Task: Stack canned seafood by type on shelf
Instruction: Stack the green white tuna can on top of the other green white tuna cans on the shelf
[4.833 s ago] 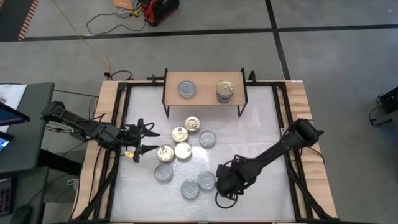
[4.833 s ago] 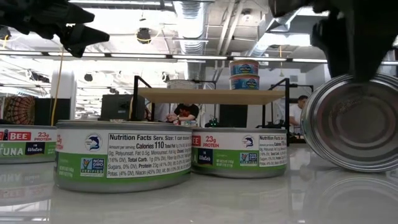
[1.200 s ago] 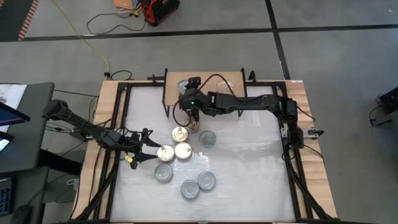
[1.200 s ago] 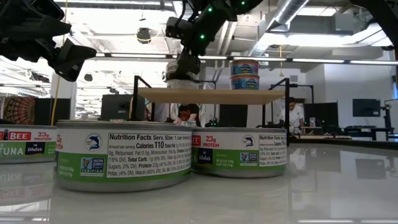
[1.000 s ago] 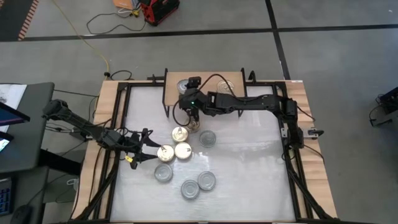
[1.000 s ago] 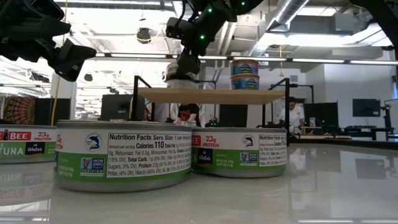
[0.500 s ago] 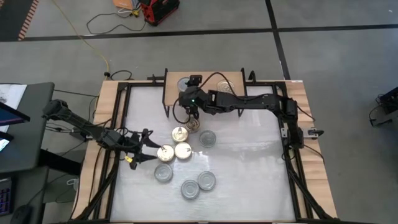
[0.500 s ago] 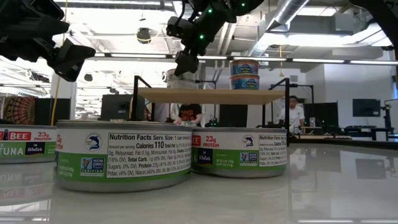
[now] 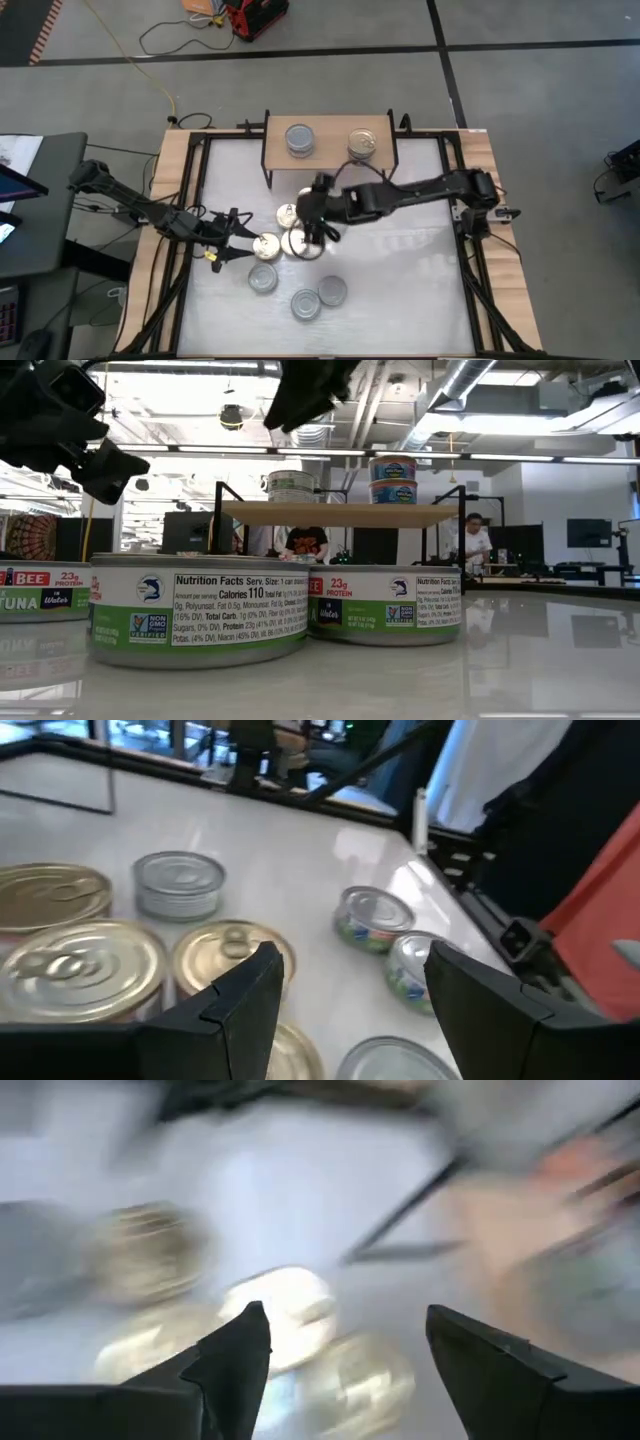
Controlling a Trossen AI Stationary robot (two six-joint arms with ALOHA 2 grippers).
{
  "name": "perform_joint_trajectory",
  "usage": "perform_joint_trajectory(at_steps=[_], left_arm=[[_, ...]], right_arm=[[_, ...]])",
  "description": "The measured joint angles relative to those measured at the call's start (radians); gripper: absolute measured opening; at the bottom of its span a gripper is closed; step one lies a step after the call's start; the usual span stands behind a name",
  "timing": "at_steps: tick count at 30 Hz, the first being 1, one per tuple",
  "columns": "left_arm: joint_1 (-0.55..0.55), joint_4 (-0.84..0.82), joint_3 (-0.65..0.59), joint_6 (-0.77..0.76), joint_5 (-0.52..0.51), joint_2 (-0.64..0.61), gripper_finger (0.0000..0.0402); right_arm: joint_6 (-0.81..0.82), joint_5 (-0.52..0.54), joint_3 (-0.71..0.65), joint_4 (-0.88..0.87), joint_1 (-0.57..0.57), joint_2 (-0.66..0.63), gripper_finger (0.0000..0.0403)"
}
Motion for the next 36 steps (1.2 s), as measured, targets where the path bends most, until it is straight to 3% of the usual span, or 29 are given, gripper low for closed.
perform_joint_trajectory(at_steps=[3, 10, 13, 18, 21, 36], left_arm=[[0.000, -0.123, 0.048, 0.000, -0.012, 0.001, 0.0233], [0.000, -0.303, 0.166, 0.018, -0.034, 0.003, 0.0233], [0.000, -0.294, 0.177, 0.019, -0.044, 0.004, 0.0233], [0.000, -0.269, 0.177, 0.029, -0.078, 0.004, 0.0233], [-0.001, -0.270, 0.177, 0.028, -0.080, 0.004, 0.0233], [-0.001, -0.269, 0.177, 0.048, -0.082, 0.004, 0.0233]], right_arm=[[0.181, -0.133, -0.001, -0.100, 0.053, -0.003, 0.0296], [0.386, -0.138, -0.094, -0.177, 0.211, 0.010, 0.0295], [0.484, -0.144, -0.191, -0.150, 0.243, -0.003, 0.0295], [0.631, -0.305, -0.326, 0.016, 0.255, 0.000, 0.0295], [0.708, -0.361, -0.345, 0.043, 0.267, 0.000, 0.0295], [0.848, -0.421, -0.396, 0.036, 0.238, -0.002, 0.0273]])
